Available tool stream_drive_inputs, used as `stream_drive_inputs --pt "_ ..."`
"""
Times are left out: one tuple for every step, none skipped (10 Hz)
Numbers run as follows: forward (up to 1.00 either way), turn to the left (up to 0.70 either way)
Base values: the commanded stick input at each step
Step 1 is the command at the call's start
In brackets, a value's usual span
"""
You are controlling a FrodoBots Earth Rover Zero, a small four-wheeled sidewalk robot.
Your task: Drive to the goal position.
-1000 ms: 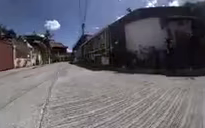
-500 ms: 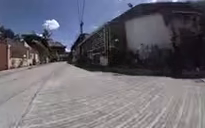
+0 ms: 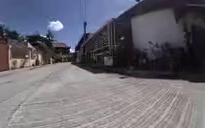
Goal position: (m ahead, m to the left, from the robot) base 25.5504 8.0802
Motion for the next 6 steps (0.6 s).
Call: stream_drive_inputs --pt "1.0 0.21" --pt "1.0 0.4" --pt "1.0 0.24" --pt "1.0 0.05" --pt "1.0 0.02" --pt "1.0 0.05"
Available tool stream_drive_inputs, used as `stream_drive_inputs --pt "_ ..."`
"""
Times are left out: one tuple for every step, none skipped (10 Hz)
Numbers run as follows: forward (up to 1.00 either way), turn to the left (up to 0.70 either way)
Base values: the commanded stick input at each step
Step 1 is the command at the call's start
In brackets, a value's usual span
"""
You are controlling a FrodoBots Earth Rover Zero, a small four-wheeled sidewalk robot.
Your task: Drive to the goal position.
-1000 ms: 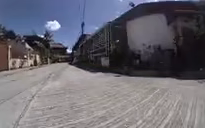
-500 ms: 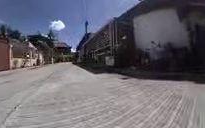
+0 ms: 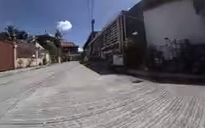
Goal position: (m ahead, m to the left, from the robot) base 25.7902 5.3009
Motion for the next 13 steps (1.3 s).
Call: stream_drive_inputs --pt "1.0 0.1" --pt "1.0 0.0" --pt "1.0 0.05" --pt "1.0 0.0" --pt "1.0 0.07" --pt "1.0 0.1" --pt "1.0 0.02" --pt "1.0 0.06" --pt "1.0 0.14" --pt "1.0 0.3" --pt "1.0 0.33" --pt "1.0 0.13" --pt "1.0 0.14"
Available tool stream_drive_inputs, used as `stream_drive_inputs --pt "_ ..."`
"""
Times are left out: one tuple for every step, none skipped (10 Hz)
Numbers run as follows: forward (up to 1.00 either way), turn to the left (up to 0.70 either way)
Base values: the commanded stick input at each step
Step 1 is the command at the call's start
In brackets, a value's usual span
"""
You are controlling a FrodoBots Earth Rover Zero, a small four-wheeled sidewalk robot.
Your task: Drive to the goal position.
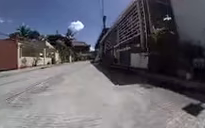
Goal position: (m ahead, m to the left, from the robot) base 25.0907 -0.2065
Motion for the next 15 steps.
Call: stream_drive_inputs --pt "1.0 0.12" --pt "1.0 0.1" --pt "1.0 0.09" --pt "1.0 0.08" --pt "1.0 0.06" --pt "1.0 0.03" --pt "1.0 0.0" --pt "1.0 0.0" --pt "1.0 0.03" --pt "1.0 0.03" --pt "1.0 0.0" --pt "1.0 0.02" --pt "1.0 0.03" --pt "1.0 0.0" --pt "1.0 0.01"
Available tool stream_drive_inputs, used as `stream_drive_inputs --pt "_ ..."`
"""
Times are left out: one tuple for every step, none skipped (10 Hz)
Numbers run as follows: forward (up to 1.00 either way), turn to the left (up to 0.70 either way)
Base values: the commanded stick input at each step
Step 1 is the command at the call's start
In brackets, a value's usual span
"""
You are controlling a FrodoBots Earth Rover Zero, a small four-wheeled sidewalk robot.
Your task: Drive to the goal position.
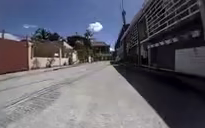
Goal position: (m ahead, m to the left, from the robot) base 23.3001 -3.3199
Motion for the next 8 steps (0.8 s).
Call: stream_drive_inputs --pt "1.0 0.03" --pt "1.0 0.08" --pt "1.0 0.05" --pt "1.0 0.03" --pt "1.0 0.05" --pt "1.0 0.03" --pt "1.0 0.02" --pt "1.0 -0.02"
